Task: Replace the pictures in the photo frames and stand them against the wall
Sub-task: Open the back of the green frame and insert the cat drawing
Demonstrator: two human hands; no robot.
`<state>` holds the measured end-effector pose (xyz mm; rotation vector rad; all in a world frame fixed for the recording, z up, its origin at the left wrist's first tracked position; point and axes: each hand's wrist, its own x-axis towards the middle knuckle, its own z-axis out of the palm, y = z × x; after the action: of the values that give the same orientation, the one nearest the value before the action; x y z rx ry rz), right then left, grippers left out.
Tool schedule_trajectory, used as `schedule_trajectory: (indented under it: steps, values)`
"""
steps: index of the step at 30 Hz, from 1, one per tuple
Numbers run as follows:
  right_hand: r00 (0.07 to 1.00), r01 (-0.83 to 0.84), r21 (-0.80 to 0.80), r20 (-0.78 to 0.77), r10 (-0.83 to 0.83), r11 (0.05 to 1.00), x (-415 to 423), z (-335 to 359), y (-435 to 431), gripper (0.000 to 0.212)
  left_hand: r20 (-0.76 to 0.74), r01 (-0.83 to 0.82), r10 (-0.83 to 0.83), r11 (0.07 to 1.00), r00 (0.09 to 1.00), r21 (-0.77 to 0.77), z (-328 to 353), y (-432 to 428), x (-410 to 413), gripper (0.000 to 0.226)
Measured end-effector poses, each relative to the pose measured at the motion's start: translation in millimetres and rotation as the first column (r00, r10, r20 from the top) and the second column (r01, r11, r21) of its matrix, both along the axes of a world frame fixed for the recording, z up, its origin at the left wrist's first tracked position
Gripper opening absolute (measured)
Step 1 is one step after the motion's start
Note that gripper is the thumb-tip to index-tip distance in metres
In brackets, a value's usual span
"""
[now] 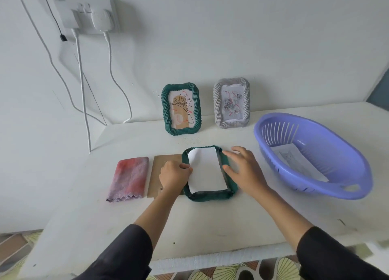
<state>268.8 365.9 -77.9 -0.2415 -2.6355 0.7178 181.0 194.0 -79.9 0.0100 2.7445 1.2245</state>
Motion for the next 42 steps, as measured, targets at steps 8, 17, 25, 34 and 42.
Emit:
schedule_trajectory:
  steps: [8, 17, 25, 34, 42]
  values:
    - [0.87, 0.228, 0.214, 0.393, -0.297, 0.95, 54.8, 86.0, 50.8, 0.06, -0.027, 0.052, -0.045, 0.93, 0.999, 0.365, 37.5, 21.7, 3.5, 0.011]
    - [0.932, 0.146, -0.027, 0.34, -0.128, 0.989, 55.3, 101.0, 82.6, 0.045, 0.162, 0.145, -0.215, 0.921, 0.963, 0.361, 17.4, 101.1, 29.3, 0.034]
    - [0.937, 0.081, -0.035, 0.342, -0.064, 0.996, 52.0, 103.9, 86.7, 0.044, 0.143, 0.174, -0.207, 0.961, 0.968, 0.214, 4.1, 144.4, 41.4, 0.032]
    - [0.927, 0.015, 0.028, 0.375, -0.024, 0.999, 59.0, 86.5, 85.0, 0.044, 0.122, 0.216, -0.23, 0.969, 0.965, 0.121, 2.7, 158.3, 48.3, 0.035]
    - [0.637, 0.276, 0.277, 0.665, -0.391, 0.921, 46.8, 79.1, 169.2, 0.047, -0.09, 0.211, -0.192, 0.922, 0.977, 0.325, 47.9, 172.6, 43.2, 0.037]
